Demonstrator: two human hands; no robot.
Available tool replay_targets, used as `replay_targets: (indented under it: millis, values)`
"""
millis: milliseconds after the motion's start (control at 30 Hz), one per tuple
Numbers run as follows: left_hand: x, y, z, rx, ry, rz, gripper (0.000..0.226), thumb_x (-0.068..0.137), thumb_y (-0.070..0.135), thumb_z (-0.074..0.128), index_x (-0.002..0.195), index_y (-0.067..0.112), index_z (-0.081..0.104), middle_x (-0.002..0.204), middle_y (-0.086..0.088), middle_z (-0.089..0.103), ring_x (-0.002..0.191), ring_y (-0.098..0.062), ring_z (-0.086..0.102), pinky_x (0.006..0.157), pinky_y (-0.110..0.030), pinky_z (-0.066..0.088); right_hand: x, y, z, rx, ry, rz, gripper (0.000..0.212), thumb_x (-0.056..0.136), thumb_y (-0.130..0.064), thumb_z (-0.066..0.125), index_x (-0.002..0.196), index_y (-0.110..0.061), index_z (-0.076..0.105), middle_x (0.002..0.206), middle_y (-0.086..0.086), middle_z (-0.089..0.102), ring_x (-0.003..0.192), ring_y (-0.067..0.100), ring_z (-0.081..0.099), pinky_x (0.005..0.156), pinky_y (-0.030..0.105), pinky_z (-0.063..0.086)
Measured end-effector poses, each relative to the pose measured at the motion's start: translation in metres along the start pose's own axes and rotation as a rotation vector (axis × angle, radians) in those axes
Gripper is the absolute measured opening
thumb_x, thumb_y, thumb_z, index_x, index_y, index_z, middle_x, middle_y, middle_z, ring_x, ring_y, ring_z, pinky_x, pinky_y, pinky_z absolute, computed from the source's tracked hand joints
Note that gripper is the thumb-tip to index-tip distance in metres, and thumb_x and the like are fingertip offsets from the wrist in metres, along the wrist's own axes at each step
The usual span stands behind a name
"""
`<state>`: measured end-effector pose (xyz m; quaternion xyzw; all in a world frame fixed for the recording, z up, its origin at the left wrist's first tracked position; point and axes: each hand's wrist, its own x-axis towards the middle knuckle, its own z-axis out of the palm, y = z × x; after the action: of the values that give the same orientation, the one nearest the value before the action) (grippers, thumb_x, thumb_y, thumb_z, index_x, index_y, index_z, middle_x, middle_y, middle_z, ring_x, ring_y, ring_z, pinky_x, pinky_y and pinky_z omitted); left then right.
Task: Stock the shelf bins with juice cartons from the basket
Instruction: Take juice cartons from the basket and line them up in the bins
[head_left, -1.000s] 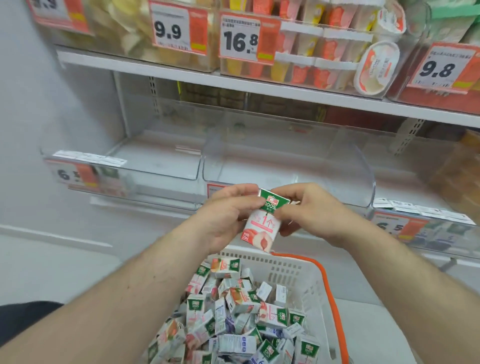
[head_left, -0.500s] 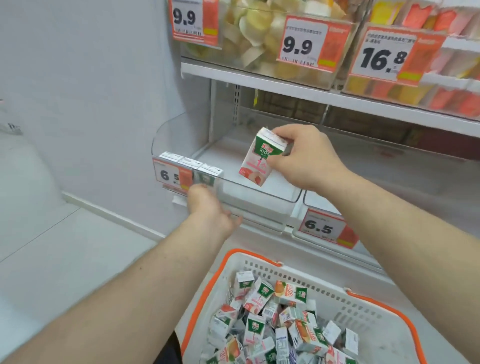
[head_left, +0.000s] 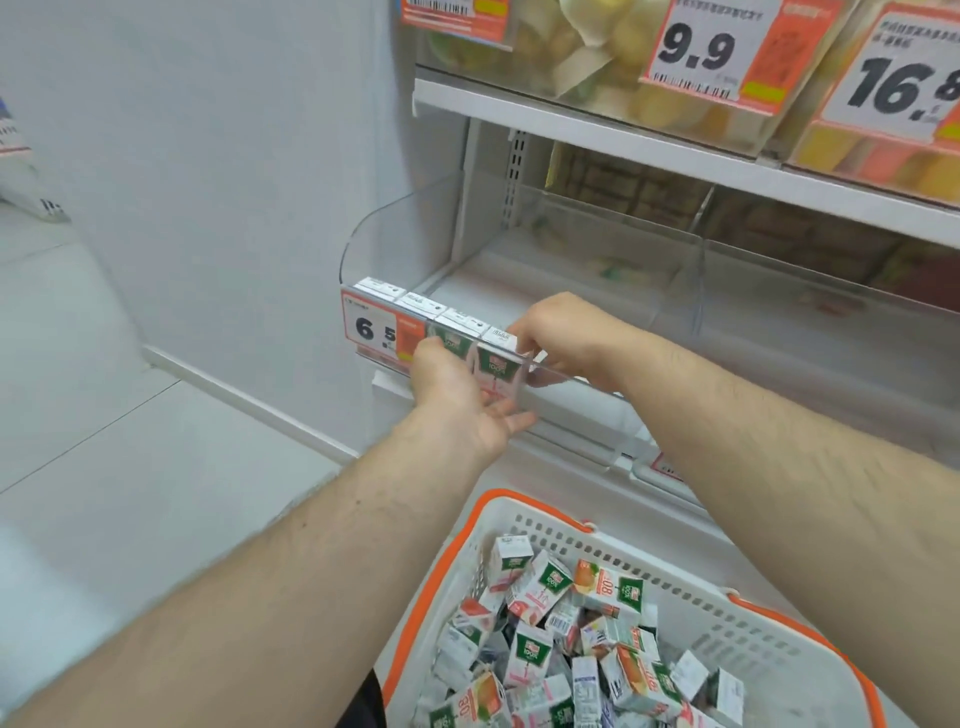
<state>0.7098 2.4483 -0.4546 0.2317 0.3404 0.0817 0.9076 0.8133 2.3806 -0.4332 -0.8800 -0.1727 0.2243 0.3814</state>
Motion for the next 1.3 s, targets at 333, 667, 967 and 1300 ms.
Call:
replay_targets:
  millis: [333, 667, 967, 1300]
  values:
    - [-0.002, -0.031, -0.009, 0.245, 0.033, 0.041, 0.024, 0.090, 0.005, 0.031, 0.097, 0.009, 0.054, 0.111, -0.012, 0.054, 0.109, -0.032, 0.058, 0.096, -0.051, 0.044, -0.037, 0.001, -0.003, -0.364, 0.060, -0.185, 0.031, 0.094, -0.019, 0.042, 0.063, -0.015, 0.044, 0.079, 0.008, 0.050, 0.077, 0.027, 0.044, 0.063, 0.033, 0.030]
    - [-0.010, -0.115, -0.032, 1.175, -0.299, -0.004, 0.011, 0.092, 0.016, 0.046, 0.095, 0.014, 0.057, 0.087, -0.001, 0.059, 0.071, -0.018, 0.060, 0.069, -0.031, 0.047, -0.140, 0.099, -0.011, -0.237, 0.406, -0.474, 0.028, 0.092, -0.014, 0.048, 0.091, -0.002, 0.074, 0.093, 0.009, 0.074, 0.093, 0.024, 0.064, 0.084, 0.038, 0.046]
    - [0.026, -0.185, -0.102, 2.050, -0.420, 0.010, 0.012, 0.091, 0.012, 0.048, 0.088, 0.011, 0.060, 0.091, -0.009, 0.062, 0.077, -0.020, 0.053, 0.072, -0.032, 0.050, -0.175, 0.258, 0.017, -0.064, 0.086, 0.197, 0.028, 0.098, -0.023, 0.048, 0.088, -0.005, 0.068, 0.092, 0.015, 0.070, 0.073, 0.029, 0.062, 0.066, 0.036, 0.051]
    - [0.048, -0.199, -0.176, 2.637, -0.548, -0.208, 0.064, 0.086, 0.005, 0.051, 0.142, 0.034, 0.045, 0.149, -0.001, 0.037, 0.138, -0.028, 0.030, 0.107, -0.044, 0.035, -0.192, 0.346, 0.081, -0.382, -0.471, 0.375, 0.053, 0.080, -0.009, 0.060, 0.131, -0.019, 0.048, 0.118, 0.007, 0.058, 0.097, 0.022, 0.063, 0.079, 0.039, 0.056]
